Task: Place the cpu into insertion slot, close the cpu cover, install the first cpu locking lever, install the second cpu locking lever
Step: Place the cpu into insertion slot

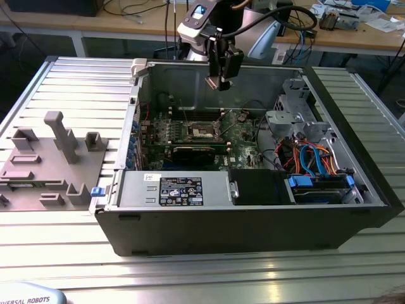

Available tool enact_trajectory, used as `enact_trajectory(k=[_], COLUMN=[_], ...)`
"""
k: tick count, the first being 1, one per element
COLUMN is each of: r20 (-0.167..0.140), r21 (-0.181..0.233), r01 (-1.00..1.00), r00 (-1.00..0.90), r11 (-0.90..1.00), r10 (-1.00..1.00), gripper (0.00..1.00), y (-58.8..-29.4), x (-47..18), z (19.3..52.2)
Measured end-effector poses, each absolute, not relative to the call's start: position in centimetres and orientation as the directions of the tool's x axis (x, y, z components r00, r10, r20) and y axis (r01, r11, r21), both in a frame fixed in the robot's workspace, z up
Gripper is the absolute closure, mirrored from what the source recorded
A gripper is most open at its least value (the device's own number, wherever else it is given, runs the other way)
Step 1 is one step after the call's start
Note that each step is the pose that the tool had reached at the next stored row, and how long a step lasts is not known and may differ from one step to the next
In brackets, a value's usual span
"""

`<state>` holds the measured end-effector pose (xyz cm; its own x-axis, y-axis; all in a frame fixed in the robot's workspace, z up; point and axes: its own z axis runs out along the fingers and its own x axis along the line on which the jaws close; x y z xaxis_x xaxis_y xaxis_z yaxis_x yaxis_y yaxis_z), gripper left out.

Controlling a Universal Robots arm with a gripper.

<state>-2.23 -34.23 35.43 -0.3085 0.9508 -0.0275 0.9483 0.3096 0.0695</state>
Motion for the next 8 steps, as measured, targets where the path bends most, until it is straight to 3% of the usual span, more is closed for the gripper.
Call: enact_trajectory(k=[8], r20=[-0.027], r21=[0.069], r01=[0.950], r00=[-0.305], r11=[0.306], r10=[0.952], gripper=[0.46], y=[-34.23], x=[-2.23], z=[35.43])
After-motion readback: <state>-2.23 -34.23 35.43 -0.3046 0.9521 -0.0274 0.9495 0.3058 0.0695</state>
